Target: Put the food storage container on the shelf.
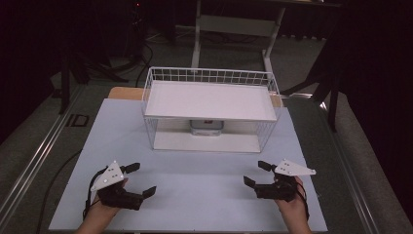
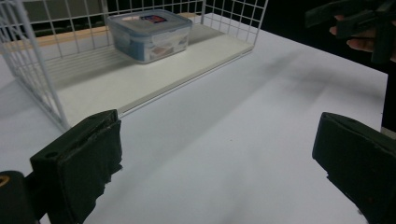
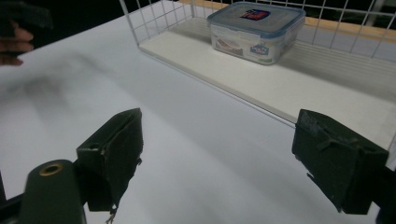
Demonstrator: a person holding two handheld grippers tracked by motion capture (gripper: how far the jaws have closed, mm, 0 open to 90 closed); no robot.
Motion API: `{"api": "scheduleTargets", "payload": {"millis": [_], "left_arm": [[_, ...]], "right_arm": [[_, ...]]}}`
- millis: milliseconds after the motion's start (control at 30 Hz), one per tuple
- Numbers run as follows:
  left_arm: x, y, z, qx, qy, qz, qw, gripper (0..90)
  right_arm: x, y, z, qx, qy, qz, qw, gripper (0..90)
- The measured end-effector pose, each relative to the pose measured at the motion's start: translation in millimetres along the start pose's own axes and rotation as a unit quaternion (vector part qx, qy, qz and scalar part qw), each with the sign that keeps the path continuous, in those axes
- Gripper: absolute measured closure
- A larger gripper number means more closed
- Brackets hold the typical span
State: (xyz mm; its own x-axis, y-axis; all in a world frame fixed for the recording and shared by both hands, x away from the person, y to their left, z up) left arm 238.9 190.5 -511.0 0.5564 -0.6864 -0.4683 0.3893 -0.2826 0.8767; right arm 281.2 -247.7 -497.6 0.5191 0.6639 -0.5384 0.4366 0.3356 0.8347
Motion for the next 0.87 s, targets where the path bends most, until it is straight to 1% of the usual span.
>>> {"api": "scheduleTargets", "payload": {"millis": [33,67,100,133,167,233,267,333,433,533,667,700,800,867], "left_arm": [[0.0,-1.1,-0.6,-0.001,0.000,0.002,1.0000,2.5],[0.3,-2.4,-0.6,-0.004,0.001,0.003,1.0000,2.5],[0.9,-4.0,-0.5,-0.005,0.004,0.000,1.0000,2.5],[2.2,-5.6,-0.1,-0.006,0.005,-0.004,1.0000,2.4],[3.7,-6.7,0.5,-0.009,0.002,-0.009,0.9999,2.5],[6.4,-7.3,1.2,-0.016,-0.005,-0.010,0.9998,2.4],[7.5,-7.2,1.5,-0.015,-0.006,-0.014,0.9998,2.4],[8.9,-5.9,2.7,-0.004,-0.001,-0.015,0.9999,2.4],[7.6,-2.7,4.0,-0.001,0.000,-0.007,1.0000,2.5],[7.3,-3.1,2.8,-0.002,-0.002,-0.009,1.0000,2.5],[8.9,-4.9,-0.6,-0.014,-0.008,-0.014,0.9998,2.5],[8.8,-4.6,-0.8,-0.016,-0.008,-0.011,0.9998,2.4],[8.6,-4.2,-0.4,-0.018,-0.011,-0.010,0.9997,2.4],[8.8,-4.3,-0.3,-0.014,-0.010,-0.012,0.9998,2.4]], "right_arm": [[-1.2,-1.6,1.8,-0.001,-0.002,-0.001,1.0000,16.4],[-2.5,-3.1,4.1,0.003,0.002,0.001,1.0000,16.3],[-3.4,-4.2,6.1,0.008,0.003,0.005,0.9999,16.4],[-3.9,-5.0,8.0,0.010,0.000,0.005,0.9999,16.4],[-3.7,-5.8,9.5,0.006,-0.003,0.005,1.0000,16.4],[-1.2,-8.3,11.9,0.001,-0.010,-0.007,0.9999,16.3],[0.3,-9.4,12.9,0.001,-0.009,-0.011,0.9999,16.2],[2.7,-10.9,14.8,0.002,-0.007,-0.014,0.9999,15.6],[3.9,-11.4,16.0,0.000,-0.006,-0.017,0.9998,15.6],[3.8,-11.0,16.8,0.003,-0.006,-0.013,0.9999,15.6],[5.1,-11.0,17.3,0.000,-0.006,-0.015,0.9999,15.6],[5.4,-11.1,17.4,0.000,-0.007,-0.015,0.9999,15.6],[5.8,-11.4,17.9,0.001,-0.006,-0.017,0.9998,15.6],[5.9,-11.4,18.5,0.002,-0.005,-0.017,0.9998,15.6]]}}
Point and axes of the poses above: each handheld gripper's, and its own axes: x roughly forward along the jaws, y roughly out of its top, z roughly to its right, the point moved 3 cm from there along x, roughly forward along the jaws, and after that the axes turned 7 degrees about -z, right-handed, at the moved point
